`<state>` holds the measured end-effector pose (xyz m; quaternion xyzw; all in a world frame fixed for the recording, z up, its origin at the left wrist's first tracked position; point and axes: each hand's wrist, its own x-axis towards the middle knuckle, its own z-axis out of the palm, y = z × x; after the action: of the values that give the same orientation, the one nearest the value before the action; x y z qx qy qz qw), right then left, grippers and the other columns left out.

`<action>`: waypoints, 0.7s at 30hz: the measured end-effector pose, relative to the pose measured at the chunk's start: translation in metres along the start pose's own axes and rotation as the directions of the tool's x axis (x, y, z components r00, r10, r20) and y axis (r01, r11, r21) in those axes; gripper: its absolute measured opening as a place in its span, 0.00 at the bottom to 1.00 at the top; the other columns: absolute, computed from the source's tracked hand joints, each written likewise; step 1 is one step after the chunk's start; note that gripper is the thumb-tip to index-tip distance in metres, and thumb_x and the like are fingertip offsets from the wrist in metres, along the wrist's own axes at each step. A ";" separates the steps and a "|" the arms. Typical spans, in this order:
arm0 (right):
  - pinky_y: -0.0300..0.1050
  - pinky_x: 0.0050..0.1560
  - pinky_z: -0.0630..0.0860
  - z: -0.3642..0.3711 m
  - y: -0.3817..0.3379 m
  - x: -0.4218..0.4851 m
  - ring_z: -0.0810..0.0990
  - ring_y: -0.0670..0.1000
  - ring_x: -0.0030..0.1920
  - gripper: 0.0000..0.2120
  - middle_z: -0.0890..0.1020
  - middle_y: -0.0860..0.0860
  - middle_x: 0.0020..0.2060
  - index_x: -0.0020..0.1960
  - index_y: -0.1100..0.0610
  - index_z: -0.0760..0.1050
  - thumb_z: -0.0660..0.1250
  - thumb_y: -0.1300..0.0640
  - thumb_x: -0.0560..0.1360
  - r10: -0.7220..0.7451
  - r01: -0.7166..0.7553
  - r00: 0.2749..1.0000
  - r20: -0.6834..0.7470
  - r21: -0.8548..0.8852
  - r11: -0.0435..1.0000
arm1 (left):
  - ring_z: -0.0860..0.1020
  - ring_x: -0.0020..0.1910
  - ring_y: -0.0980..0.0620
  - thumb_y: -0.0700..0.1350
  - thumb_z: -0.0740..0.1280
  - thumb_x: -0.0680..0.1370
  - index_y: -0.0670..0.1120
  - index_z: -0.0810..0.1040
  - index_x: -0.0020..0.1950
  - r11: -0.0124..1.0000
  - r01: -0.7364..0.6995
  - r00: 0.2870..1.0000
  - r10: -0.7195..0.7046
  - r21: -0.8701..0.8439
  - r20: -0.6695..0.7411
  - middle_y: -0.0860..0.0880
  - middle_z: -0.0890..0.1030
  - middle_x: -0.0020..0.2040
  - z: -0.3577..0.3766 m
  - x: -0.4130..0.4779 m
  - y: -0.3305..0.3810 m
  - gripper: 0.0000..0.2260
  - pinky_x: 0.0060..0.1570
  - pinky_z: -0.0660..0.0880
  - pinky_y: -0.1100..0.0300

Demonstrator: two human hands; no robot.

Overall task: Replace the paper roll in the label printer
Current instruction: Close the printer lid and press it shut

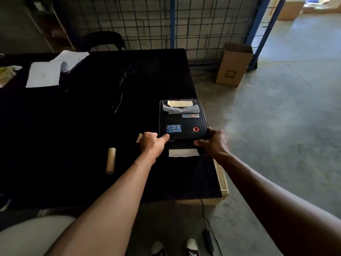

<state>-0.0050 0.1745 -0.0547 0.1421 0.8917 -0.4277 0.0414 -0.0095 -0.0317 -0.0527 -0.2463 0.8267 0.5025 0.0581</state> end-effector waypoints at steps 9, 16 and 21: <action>0.55 0.57 0.80 -0.007 -0.006 -0.012 0.83 0.58 0.52 0.23 0.86 0.56 0.51 0.63 0.53 0.80 0.77 0.53 0.69 -0.001 0.012 0.995 0.104 -0.101 0.995 | 0.83 0.55 0.43 0.51 0.75 0.74 0.37 0.82 0.59 0.997 0.036 0.999 -0.033 0.073 -0.034 0.40 0.85 0.55 0.010 0.005 -0.013 0.21 0.56 0.80 0.49; 0.55 0.58 0.79 -0.009 -0.004 -0.012 0.81 0.60 0.53 0.17 0.83 0.58 0.52 0.62 0.55 0.79 0.65 0.50 0.78 0.038 -0.033 0.994 0.105 -0.051 0.998 | 0.83 0.55 0.42 0.51 0.76 0.73 0.38 0.81 0.60 0.993 0.051 0.999 -0.050 0.107 -0.015 0.40 0.84 0.56 0.010 0.011 -0.011 0.22 0.57 0.80 0.49; 0.56 0.57 0.80 0.001 -0.003 -0.010 0.83 0.61 0.52 0.16 0.86 0.58 0.48 0.60 0.53 0.83 0.68 0.52 0.74 0.118 -0.118 0.993 0.009 0.083 0.989 | 0.83 0.56 0.42 0.52 0.76 0.73 0.38 0.81 0.60 0.993 0.045 0.999 -0.043 0.110 -0.018 0.40 0.84 0.56 0.009 0.011 -0.013 0.23 0.57 0.80 0.49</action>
<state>0.0038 0.1703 -0.0513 0.1953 0.8630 -0.4616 0.0627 -0.0142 -0.0328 -0.0707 -0.2647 0.8480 0.4527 0.0764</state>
